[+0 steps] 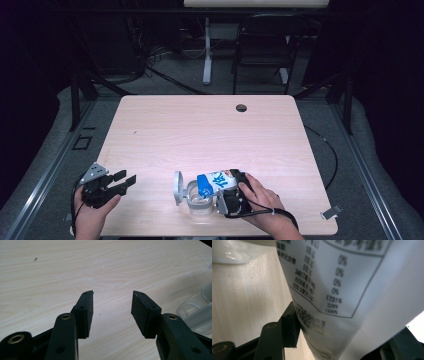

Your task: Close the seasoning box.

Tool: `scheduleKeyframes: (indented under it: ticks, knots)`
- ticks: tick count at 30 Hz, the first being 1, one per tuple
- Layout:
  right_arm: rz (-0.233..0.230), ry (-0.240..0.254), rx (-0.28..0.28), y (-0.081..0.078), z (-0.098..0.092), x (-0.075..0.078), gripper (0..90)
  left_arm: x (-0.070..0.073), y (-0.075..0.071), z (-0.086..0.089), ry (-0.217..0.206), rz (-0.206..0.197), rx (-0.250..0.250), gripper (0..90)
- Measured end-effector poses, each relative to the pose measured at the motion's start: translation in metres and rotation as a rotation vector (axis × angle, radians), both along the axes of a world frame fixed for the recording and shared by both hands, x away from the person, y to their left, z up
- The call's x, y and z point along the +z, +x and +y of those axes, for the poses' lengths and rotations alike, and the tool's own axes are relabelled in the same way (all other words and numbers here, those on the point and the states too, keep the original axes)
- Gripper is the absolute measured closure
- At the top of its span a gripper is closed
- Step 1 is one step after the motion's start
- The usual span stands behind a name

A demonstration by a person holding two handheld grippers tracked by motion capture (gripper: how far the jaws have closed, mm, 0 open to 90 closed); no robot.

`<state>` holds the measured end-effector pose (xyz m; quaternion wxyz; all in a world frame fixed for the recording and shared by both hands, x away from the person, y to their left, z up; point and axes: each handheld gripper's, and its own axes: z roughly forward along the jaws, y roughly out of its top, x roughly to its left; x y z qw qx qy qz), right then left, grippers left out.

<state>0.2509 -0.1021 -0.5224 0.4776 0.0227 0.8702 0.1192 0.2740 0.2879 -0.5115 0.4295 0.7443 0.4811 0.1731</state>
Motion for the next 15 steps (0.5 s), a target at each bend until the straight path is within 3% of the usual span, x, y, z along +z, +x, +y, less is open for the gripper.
scheduleKeyframes:
  ticks: [15]
  knots:
    - [-0.009,-0.073,0.003,-0.0013,0.0000,0.0033,42.9,0.0011,-0.0003,0.0015,0.003,0.002,0.000,52.7]
